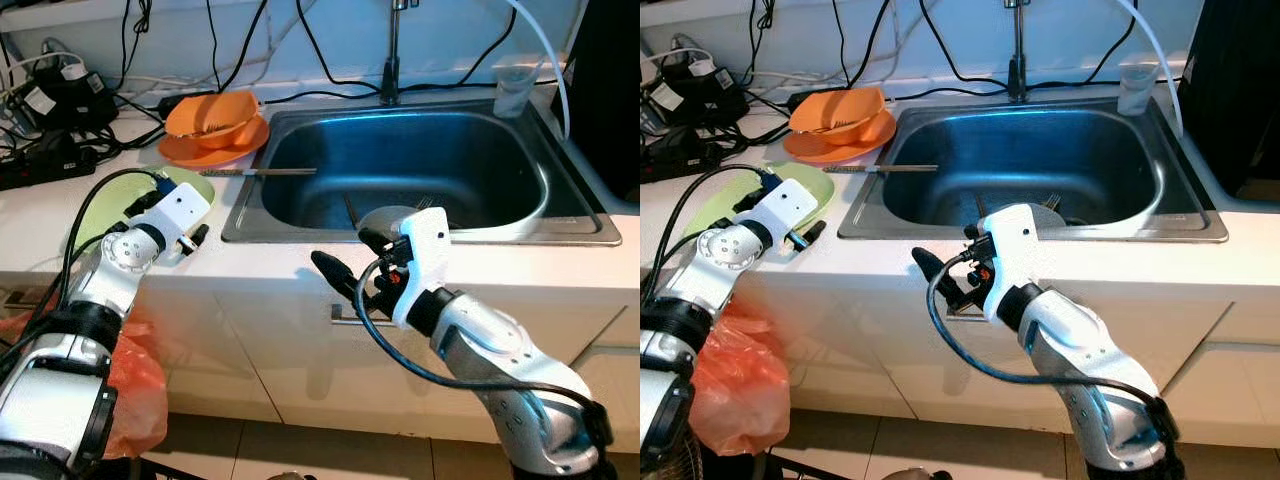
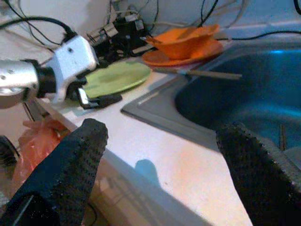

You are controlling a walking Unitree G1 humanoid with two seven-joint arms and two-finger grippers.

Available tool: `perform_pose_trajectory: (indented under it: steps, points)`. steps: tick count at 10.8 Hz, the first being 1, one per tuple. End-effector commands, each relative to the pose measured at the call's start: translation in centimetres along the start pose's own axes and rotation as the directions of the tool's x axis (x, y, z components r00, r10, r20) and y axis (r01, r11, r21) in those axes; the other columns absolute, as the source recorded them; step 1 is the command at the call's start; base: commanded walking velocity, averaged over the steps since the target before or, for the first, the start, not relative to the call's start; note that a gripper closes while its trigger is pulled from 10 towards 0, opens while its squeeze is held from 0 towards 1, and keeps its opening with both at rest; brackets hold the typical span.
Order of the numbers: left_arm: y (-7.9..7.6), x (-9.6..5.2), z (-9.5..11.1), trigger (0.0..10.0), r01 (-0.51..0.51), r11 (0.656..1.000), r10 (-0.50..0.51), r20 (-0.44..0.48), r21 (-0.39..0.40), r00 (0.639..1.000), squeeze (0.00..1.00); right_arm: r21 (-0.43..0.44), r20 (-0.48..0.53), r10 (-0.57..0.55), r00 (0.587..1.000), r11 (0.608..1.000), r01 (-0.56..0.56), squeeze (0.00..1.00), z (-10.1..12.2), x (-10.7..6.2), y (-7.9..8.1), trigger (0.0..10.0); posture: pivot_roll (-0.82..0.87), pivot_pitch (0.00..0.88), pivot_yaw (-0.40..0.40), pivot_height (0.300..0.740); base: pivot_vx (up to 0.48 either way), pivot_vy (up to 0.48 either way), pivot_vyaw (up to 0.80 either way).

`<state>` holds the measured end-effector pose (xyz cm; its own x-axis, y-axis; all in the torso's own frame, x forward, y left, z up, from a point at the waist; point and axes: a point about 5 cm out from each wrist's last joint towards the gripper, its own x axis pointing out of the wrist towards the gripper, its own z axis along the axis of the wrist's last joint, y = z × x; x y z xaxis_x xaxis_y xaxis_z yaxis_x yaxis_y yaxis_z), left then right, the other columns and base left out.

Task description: Kitchen organization

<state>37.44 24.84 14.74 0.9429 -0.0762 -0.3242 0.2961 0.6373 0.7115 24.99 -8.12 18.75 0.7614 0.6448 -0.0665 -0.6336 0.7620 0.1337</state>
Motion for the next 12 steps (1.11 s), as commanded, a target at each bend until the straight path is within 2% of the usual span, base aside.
perform_pose_trajectory:
  steps: [1,3,6,9,11,12]
  points:
    - [0.6,-0.1,-0.3,10.0,-0.012,0.999,0.013,-0.024,0.034,1.000,0.00,0.000,0.012,0.022,1.000,1.000,-0.022,0.00,0.6,-0.1,0.6,10.0,-0.05,0.000,0.156,0.740,0.000,0.000,0.00]
    - [1.0,0.0,-0.5,10.0,-0.021,0.997,0.025,-0.057,0.071,0.998,0.00,0.000,0.033,0.058,0.998,0.998,-0.058,0.00,1.4,-0.4,1.4,10.0,-0.06,0.006,0.155,0.740,0.000,0.000,0.00]
    - [1.6,0.0,-0.8,10.0,-0.054,0.994,0.064,-0.094,0.099,0.994,0.00,0.004,0.032,0.057,0.998,0.998,-0.057,0.00,1.6,-0.4,1.6,10.0,-0.07,0.008,0.160,0.740,0.000,0.000,0.00]
    - [2.4,-0.2,-1.5,10.0,-0.088,0.993,0.098,-0.128,0.077,0.987,0.00,0.007,0.029,0.057,0.998,0.998,-0.057,0.00,1.7,-0.6,1.7,10.0,-0.07,0.009,0.159,0.740,0.000,0.000,0.00]
    - [2.3,-0.3,-1.8,10.0,-0.091,0.995,0.095,-0.138,0.031,0.986,0.00,0.025,0.048,0.152,0.987,0.988,-0.154,0.00,2.0,-0.8,2.8,10.0,-0.07,0.005,0.151,0.740,0.000,0.000,0.00]
    - [2.2,-0.3,-1.8,8.9,-0.088,0.996,0.090,-0.133,0.020,0.987,0.00,0.026,0.039,0.175,0.984,0.984,-0.176,0.00,1.9,-0.8,2.9,10.0,-0.07,0.004,0.149,0.740,0.000,0.000,0.00]
